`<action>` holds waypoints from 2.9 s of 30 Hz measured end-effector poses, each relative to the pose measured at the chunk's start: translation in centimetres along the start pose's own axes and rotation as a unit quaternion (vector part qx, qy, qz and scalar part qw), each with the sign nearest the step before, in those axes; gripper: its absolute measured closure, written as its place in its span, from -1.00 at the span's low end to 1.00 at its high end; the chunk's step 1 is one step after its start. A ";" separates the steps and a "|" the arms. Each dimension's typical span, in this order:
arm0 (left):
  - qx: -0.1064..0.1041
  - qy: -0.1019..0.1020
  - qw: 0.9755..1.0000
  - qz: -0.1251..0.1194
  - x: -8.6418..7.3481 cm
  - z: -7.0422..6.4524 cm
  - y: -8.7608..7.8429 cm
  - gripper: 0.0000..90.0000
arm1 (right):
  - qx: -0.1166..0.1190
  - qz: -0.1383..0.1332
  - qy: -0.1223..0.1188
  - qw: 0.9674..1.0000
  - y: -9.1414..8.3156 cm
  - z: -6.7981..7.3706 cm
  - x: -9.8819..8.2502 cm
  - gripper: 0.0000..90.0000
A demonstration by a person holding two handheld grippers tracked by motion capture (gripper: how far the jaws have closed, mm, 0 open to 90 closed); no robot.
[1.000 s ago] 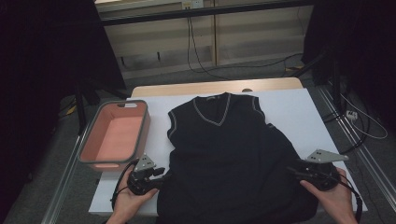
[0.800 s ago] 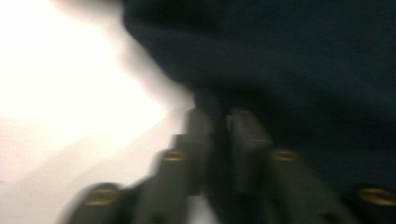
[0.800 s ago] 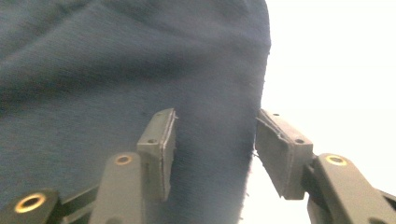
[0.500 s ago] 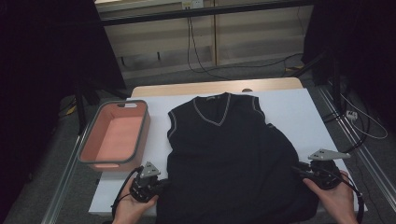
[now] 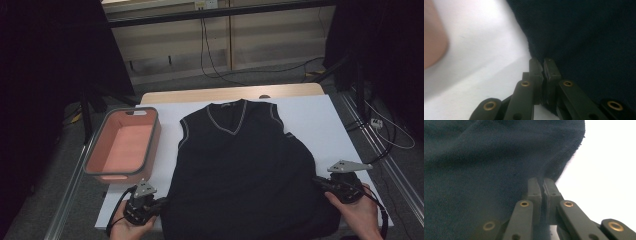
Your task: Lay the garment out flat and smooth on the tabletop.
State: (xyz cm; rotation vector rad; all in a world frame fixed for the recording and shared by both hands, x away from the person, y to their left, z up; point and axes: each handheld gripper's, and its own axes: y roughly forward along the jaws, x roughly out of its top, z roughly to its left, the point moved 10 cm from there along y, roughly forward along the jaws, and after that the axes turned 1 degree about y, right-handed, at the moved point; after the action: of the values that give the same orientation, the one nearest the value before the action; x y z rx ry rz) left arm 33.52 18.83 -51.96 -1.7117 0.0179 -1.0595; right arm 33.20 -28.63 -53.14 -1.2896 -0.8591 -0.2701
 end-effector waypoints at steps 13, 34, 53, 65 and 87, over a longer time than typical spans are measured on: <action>-0.035 -0.014 0.999 -0.004 -0.2 1.0 -0.3 0.93 | -0.013 0.017 0.021 1.000 -3.8 0.1 -3.5 0.96; -0.077 0.104 0.991 -0.040 4.6 -5.2 1.9 0.21 | 0.046 -0.026 -0.068 0.996 -0.6 4.2 1.9 0.30; -0.109 0.130 0.985 -0.019 3.5 -7.3 4.4 0.23 | 0.119 0.004 -0.120 0.986 3.7 10.0 3.3 0.26; -0.109 0.142 0.984 -0.008 4.5 -8.5 5.3 0.94 | 0.122 0.006 -0.116 0.986 3.8 9.9 3.3 0.98; -0.157 0.138 0.978 0.002 1.6 -11.1 2.8 0.95 | 0.146 0.030 -0.121 0.981 -0.1 11.8 -0.5 1.00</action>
State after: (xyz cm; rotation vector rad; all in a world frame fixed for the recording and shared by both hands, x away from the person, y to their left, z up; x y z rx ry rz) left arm 28.61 8.37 -52.76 -1.8264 0.3838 -1.3399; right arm 28.04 -18.03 -53.12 -1.0821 -1.0219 0.0627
